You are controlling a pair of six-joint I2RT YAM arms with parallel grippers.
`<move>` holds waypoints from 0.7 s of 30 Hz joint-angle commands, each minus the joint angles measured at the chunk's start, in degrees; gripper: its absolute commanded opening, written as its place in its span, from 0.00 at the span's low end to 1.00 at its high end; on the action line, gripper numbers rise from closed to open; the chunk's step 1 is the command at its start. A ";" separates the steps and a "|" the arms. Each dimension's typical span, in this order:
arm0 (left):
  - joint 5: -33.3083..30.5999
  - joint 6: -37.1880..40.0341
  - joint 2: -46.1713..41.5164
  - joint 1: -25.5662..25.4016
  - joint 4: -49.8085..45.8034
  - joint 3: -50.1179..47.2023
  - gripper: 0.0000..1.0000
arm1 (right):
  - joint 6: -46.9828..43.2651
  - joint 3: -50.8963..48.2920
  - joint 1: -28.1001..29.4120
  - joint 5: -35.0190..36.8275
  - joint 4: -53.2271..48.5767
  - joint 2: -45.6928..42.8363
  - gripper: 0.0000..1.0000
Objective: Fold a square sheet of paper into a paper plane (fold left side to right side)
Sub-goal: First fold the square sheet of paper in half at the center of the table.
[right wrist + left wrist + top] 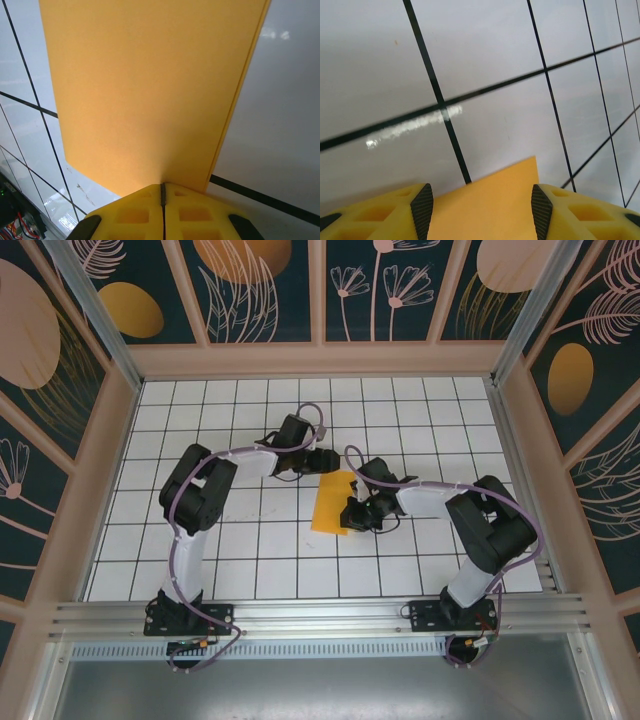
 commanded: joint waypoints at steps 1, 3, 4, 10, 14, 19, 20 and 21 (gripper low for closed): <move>-1.76 1.85 2.66 0.66 -2.04 2.98 0.58 | -0.82 -1.19 0.82 6.02 -6.46 3.50 0.08; -2.15 2.13 3.32 0.83 -2.69 3.88 0.58 | -0.84 -1.19 0.88 6.03 -6.45 3.51 0.08; -2.33 2.28 3.23 1.10 -2.85 4.08 0.58 | -0.89 -1.18 0.89 5.99 -6.32 3.48 0.08; -3.18 3.57 -0.78 2.66 -3.79 2.96 0.59 | -1.00 -0.93 0.87 5.86 -6.27 3.63 0.08; -4.11 4.91 -5.57 3.21 -4.78 0.99 0.59 | -1.04 -1.00 0.97 5.85 -6.18 3.62 0.08; 2.28 2.39 -12.68 3.12 0.32 -8.25 0.59 | -1.04 -0.92 0.96 5.97 -6.18 3.69 0.08; 4.20 1.40 -14.18 3.04 2.15 -10.97 0.59 | -1.09 -0.79 0.93 6.10 -6.33 3.63 0.08; 5.88 0.47 -15.41 2.97 3.71 -13.30 0.59 | -1.17 -0.77 0.93 6.16 -6.40 3.68 0.08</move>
